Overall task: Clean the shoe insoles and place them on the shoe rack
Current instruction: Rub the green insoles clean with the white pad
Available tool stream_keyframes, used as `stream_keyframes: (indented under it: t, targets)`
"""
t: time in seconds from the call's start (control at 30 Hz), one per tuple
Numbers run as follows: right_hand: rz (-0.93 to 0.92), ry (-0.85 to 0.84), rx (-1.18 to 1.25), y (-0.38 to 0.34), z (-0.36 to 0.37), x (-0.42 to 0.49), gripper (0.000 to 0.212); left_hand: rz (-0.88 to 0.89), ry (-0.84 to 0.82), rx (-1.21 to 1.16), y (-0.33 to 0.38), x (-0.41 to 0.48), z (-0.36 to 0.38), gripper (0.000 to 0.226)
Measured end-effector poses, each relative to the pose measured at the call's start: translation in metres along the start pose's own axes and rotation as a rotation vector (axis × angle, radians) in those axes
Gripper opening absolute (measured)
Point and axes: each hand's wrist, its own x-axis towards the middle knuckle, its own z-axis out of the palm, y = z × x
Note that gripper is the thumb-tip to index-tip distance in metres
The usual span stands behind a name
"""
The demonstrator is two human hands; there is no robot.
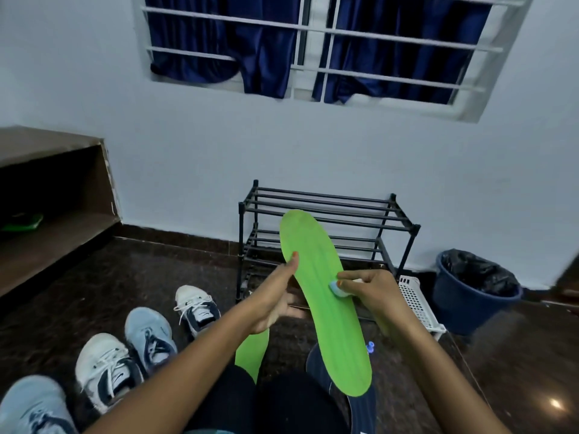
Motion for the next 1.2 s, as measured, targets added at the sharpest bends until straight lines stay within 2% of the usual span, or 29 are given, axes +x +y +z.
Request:
stream_keyframes:
  t: [0.13, 0.27, 0.37, 0.43, 0.6, 0.7, 0.8, 0.9, 1.0, 1.13, 1.2]
  targets:
    - [0.016, -0.033, 0.049, 0.0, -0.003, -0.024, 0.012, 0.044, 0.06, -0.224, -0.002, -0.004, 0.004, 0.075]
    - [0.072, -0.092, 0.093, 0.004, -0.001, -0.041, 0.01, 0.108, 0.19, -0.386, -0.001, -0.006, 0.012, 0.08]
    - [0.106, -0.118, 0.091, 0.008, 0.0, -0.05, 0.012, 0.115, 0.174, -0.508, -0.004, -0.001, 0.01, 0.088]
    - [0.11, -0.122, 0.064, 0.011, -0.001, -0.053, 0.011, 0.113, 0.122, -0.583, -0.009, 0.003, 0.009, 0.086]
    - [0.069, -0.102, -0.036, 0.013, -0.004, -0.054, 0.011, 0.137, 0.071, -0.648, -0.011, 0.009, 0.014, 0.063]
    - [-0.058, 0.006, -0.133, 0.008, -0.001, -0.045, 0.01, 0.132, 0.073, -0.631, -0.014, 0.014, 0.017, 0.058]
    - [-0.201, 0.07, -0.12, -0.002, 0.014, -0.03, 0.011, 0.122, 0.054, -0.606, -0.017, 0.018, 0.019, 0.06]
    - [-0.438, 0.216, -0.2, -0.01, 0.035, -0.016, 0.01, 0.123, 0.03, -0.595, -0.019, 0.022, 0.02, 0.058]
    - [-0.671, 0.334, -0.386, -0.005, 0.049, -0.007, 0.012, 0.126, 0.004, -0.613, -0.022, 0.026, 0.019, 0.056]
    - [-0.711, 0.203, -0.487, 0.011, 0.056, -0.003, 0.009, 0.109, 0.003, -0.623, -0.02, 0.026, 0.017, 0.055]
    - [-0.696, 0.118, -0.458, 0.015, 0.055, -0.004, 0.017, 0.098, 0.019, -0.633, -0.018, 0.026, 0.016, 0.053]
